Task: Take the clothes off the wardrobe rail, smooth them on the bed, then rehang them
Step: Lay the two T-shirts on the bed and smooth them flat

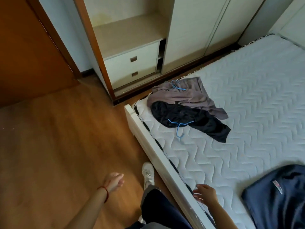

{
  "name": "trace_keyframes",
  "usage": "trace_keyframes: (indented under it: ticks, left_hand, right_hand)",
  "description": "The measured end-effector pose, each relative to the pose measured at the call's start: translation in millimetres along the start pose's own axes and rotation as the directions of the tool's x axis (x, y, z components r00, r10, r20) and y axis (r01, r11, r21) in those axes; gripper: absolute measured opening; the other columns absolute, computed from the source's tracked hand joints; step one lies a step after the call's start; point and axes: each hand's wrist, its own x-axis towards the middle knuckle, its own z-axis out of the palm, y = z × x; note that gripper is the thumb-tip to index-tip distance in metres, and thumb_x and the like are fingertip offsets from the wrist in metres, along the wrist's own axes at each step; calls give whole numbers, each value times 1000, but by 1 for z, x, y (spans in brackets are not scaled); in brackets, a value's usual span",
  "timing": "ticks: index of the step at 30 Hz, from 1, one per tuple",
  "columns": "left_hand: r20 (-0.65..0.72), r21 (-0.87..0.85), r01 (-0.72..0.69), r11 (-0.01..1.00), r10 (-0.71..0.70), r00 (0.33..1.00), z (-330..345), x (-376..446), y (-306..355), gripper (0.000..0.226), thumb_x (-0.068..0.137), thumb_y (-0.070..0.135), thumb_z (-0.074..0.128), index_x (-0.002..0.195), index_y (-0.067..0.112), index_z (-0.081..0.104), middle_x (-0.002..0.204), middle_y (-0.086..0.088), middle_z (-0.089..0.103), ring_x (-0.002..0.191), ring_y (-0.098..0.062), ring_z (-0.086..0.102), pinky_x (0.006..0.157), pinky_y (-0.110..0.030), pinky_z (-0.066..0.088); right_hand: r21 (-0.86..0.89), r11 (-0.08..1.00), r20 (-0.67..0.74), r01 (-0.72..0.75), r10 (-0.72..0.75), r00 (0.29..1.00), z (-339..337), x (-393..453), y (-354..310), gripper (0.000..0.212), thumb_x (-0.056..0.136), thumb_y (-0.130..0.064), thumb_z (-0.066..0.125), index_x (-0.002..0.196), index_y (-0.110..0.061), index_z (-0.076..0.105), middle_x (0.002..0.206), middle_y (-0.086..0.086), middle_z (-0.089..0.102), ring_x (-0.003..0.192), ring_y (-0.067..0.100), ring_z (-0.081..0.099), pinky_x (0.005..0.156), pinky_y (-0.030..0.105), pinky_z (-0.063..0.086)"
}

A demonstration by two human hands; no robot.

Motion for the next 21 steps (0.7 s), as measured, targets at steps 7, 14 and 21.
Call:
trace_keyframes:
  ticks: [7, 14, 21]
  left_hand:
    - [18, 80, 7, 997, -8, 1000, -22, 45, 109, 10, 95, 19, 47, 86, 14, 48, 75, -6, 55, 61, -14, 55, 49, -22, 44]
    - [-57, 86, 85, 993, -80, 995, -77, 97, 182, 16, 92, 19, 52, 93, 3, 56, 79, -11, 59, 73, -25, 56, 76, -36, 45]
    - [-20, 181, 155, 971, -154, 988, -100, 158, 257, 20, 93, 17, 51, 87, -1, 58, 80, -14, 57, 76, -29, 56, 82, -40, 45]
  right_hand:
    - [-57, 998, 54, -38, 41, 998, 51, 52, -107, 11, 91, -3, 48, 83, -2, 56, 67, 16, 58, 54, 23, 52, 51, 25, 37]
    - [-121, 989, 98, 79, -67, 993, 113, 88, -245, 19, 90, -6, 49, 73, -9, 57, 69, 11, 60, 58, 21, 56, 54, 28, 42]
    - [-94, 987, 76, 134, -127, 989, 157, 121, -327, 22, 90, -4, 48, 70, -9, 56, 62, 11, 57, 52, 20, 50, 46, 22, 37]
